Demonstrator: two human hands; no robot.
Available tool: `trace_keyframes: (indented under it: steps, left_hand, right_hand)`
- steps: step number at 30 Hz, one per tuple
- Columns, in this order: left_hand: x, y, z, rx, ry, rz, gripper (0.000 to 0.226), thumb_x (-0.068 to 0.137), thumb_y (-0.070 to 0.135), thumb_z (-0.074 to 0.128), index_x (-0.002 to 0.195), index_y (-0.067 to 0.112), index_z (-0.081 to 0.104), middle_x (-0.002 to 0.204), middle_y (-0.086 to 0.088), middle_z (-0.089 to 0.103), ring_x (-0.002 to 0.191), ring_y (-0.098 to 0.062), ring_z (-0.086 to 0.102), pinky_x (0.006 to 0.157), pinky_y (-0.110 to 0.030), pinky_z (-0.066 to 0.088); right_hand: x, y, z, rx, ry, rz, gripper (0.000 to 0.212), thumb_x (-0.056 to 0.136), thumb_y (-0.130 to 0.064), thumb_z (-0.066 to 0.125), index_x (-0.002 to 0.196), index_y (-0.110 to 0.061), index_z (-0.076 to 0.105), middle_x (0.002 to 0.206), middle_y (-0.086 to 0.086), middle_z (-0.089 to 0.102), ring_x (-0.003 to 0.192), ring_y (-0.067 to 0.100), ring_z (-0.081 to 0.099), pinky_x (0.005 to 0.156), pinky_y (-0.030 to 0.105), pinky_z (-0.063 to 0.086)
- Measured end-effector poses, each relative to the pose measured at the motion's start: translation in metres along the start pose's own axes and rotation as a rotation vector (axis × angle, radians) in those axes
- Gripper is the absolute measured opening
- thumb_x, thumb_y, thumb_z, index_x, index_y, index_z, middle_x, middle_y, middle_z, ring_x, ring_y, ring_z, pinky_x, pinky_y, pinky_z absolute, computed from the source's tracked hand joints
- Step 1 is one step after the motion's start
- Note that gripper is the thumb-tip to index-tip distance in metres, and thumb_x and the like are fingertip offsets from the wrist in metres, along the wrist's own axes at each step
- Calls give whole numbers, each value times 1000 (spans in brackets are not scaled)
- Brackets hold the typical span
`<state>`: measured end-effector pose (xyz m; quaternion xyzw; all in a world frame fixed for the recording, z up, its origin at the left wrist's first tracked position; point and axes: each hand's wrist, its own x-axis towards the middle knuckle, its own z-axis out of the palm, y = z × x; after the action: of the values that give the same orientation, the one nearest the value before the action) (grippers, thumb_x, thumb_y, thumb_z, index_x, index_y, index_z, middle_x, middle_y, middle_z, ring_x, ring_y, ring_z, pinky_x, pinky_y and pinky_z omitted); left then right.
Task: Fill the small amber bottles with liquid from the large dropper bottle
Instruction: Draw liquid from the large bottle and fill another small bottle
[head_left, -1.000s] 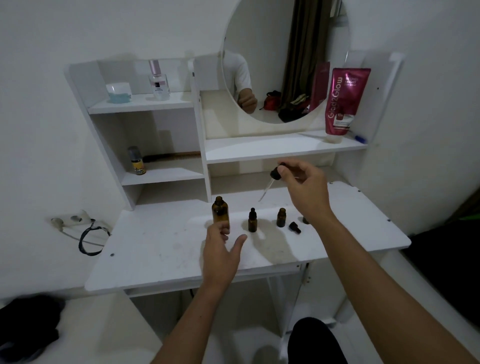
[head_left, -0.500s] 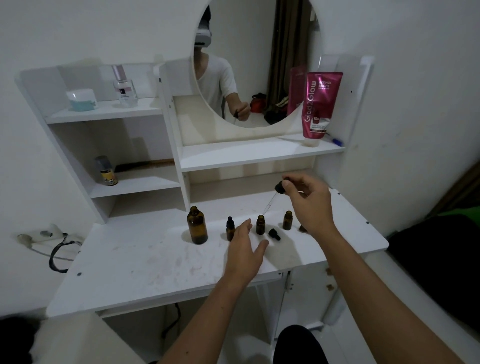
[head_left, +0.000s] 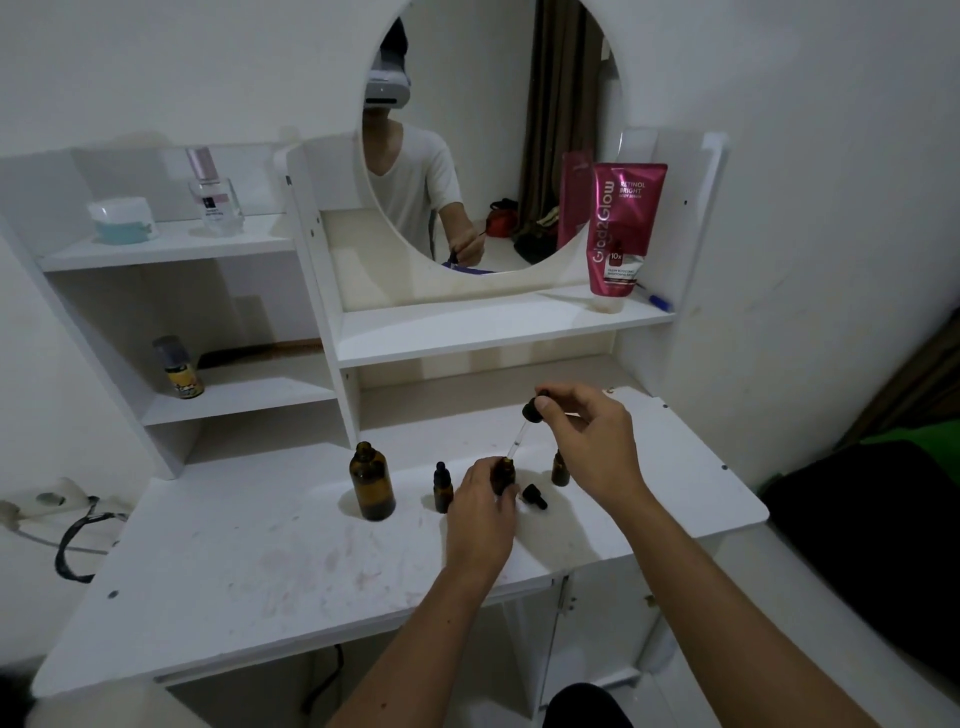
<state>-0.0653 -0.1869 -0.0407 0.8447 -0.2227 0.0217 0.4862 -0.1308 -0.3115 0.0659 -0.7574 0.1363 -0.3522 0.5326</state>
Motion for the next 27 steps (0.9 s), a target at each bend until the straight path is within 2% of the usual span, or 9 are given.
trace_keyframes:
  steps: [3,6,8,11,14,16,22,27]
  left_hand:
    - [2,-3,1,-6,5,12,26,100,25,63,126,24,60,120,10,67,110,-8,62,97,-27,53]
    - [3,-5,2,-14,8,28,24,100,23,62,124,24,61,118,10,68,108,-8,63,96,-29,54]
    - [2,-7,3,-25,5,34,21,101,23,60,122,25,61,116,11,67,106,-7,64,95,-29,55]
    - [1,-6,3,-26,-1,32,21,102,25,58,123,25,62,117,11,67,106,-7,64,94,-27,55]
    - [1,-7,3,-17,6,32,21,103,26,58,124,25,62,118,11,67,104,-7,64,91,-21,53]
    - [1,-7,3,-11,7,31,22,103,27,57,124,25,62,118,11,67,104,-6,64,91,-20,53]
    - [2,-9,3,7,9,48,21,104,26,56,124,25,61,117,9,67,103,-8,64,91,-27,56]
    - [1,-8,2,17,8,62,21,104,26,55,124,24,61,117,9,66,102,-8,63,88,-27,56]
  right_hand:
    - [1,1,3,-17,-30,-17,15,99,-16,70,101,-30,74,95,-7,80,66,0,70,58,9,51]
    - [2,8,9,-56,-74,-4,11,97,-16,71,105,-21,77,97,-7,79,83,2,73,53,4,45]
    - [2,14,14,-114,-122,-17,10,96,-15,73,105,-17,78,97,-7,79,91,2,74,62,7,51]
    - [1,22,20,-203,-144,-64,7,94,-11,74,97,-15,79,94,-7,78,90,2,73,81,14,56]
    - [1,25,24,-255,-101,-130,12,92,-3,74,86,-12,77,86,-7,77,84,5,73,80,13,56]
    - [0,25,25,-263,-86,-142,12,92,-3,74,86,-12,77,86,-6,76,84,5,73,79,12,55]
    - [1,22,25,-253,-146,-76,9,95,-11,73,100,-15,79,97,-7,77,91,1,73,81,6,52]
    - [-2,19,24,-257,-116,-88,9,93,-5,74,87,-11,77,85,-5,78,85,0,72,77,6,51]
